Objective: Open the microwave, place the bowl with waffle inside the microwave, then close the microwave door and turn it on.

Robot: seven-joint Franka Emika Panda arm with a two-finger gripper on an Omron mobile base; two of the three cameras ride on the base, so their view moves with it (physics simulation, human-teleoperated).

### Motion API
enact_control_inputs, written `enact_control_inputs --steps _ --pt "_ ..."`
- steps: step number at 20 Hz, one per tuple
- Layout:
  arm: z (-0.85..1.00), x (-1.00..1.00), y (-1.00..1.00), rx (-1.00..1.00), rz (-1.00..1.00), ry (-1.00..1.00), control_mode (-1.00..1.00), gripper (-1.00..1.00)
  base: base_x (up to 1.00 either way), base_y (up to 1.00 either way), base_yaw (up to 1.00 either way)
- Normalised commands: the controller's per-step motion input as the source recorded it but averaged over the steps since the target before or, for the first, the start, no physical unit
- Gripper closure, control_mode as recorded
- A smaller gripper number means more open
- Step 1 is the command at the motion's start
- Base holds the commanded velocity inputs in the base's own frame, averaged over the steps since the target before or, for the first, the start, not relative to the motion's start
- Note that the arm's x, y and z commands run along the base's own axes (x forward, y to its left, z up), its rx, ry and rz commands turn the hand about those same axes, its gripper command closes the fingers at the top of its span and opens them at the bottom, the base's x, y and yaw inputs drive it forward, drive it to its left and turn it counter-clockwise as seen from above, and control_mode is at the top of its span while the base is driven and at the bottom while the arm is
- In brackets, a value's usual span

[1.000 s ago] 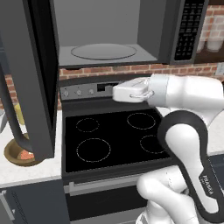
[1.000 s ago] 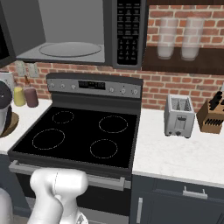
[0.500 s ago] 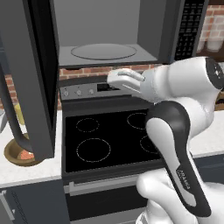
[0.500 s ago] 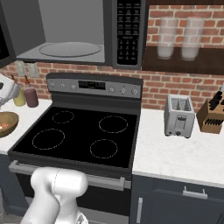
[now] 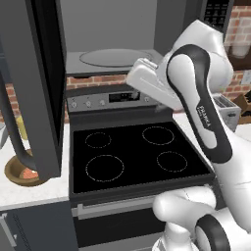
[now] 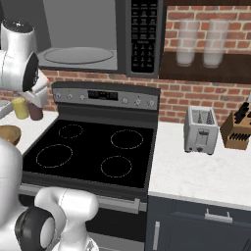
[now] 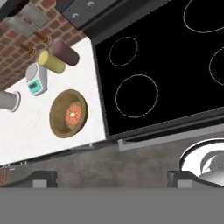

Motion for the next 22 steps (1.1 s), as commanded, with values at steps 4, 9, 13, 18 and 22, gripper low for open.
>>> enact_control_inputs --steps 4,9,13,18,22 --pt "-1.0 0.01 0.53 0.05 0.11 0.23 -1.0 -1.0 0.0 0.0 0.0" --pt "-1.0 0.04 0.8 0.02 0.09 0.07 -1.0 -1.0 0.0 0.0 0.0" --pt "-0.88 -0.03 0.48 0.02 0.05 -0.01 -1.0 -1.0 0.0 0.0 0.0" --pt "-0.3 -0.02 0.0 0.17 0.0 -0.13 -1.0 -1.0 0.0 0.0 0.0" --pt "-0.2 0.0 0.03 0.2 0.0 -0.17 -1.0 -1.0 0.0 0.0 0.0"
